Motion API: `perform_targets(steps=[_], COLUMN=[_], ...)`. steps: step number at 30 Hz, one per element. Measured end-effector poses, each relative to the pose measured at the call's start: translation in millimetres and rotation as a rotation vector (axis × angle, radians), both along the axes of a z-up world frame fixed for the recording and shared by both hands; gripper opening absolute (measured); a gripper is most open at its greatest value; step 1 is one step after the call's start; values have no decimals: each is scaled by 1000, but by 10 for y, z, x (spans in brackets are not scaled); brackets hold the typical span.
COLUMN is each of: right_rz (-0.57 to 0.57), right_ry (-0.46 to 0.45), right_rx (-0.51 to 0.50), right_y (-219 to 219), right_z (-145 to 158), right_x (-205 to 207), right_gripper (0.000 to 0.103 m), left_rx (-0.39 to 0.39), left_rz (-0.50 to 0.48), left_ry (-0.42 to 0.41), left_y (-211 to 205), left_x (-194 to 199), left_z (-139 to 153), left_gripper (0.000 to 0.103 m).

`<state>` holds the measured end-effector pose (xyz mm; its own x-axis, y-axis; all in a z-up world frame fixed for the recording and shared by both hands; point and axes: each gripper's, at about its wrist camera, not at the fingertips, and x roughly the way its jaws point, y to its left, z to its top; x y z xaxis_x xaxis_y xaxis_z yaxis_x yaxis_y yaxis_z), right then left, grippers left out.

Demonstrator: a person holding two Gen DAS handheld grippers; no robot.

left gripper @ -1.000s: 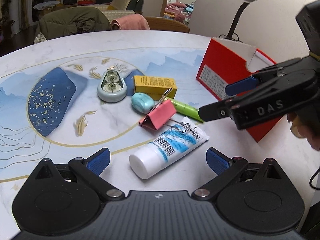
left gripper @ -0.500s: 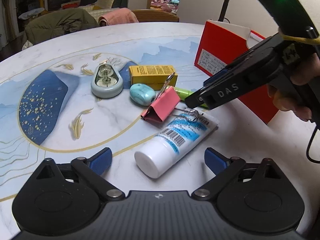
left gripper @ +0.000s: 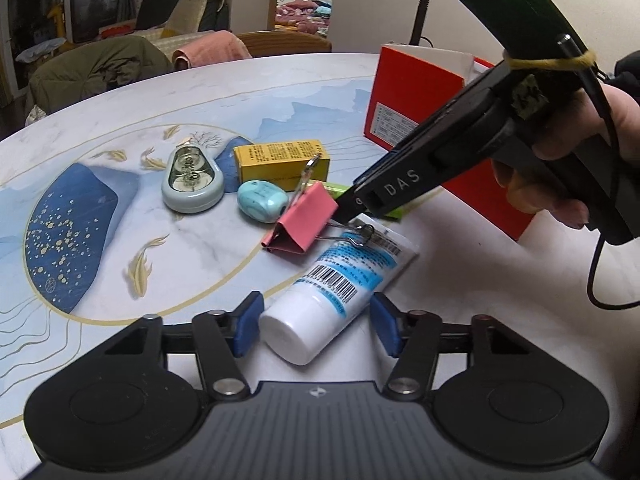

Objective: Organize rigid objects
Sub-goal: 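Grasp the white toothpaste tube with the left tool while the right tool grasps the green glue stick, then lift and carry the toothpaste tube and green glue stick with both tools over the shoebox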

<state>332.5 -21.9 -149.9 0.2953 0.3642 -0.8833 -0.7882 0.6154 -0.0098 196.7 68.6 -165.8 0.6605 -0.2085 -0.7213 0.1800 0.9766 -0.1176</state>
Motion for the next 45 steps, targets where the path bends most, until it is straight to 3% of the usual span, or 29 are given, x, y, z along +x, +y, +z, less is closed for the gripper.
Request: perform_targets(steps=[9,18,30,45], right_rz=[-48,-98,-171,-219], right_ry=[31,39,68,51], right_rx=[41,69,166,259], right_y=[-137,-415,-841,-1455], right_z=[27,137,511,933], right_x=[-20,-222,-508,-539], right_gripper=[16,16,16,15], left_rx=[-29,-57,-50,39], left_rz=[-12,-7,10,50], left_ry=[26,36,-28,-75], left_y=[-67,-198,-364,-705], left_x=[-83,-220,-304,-86], left_z=[26,111,425,731], left_gripper=[46,33,32,32])
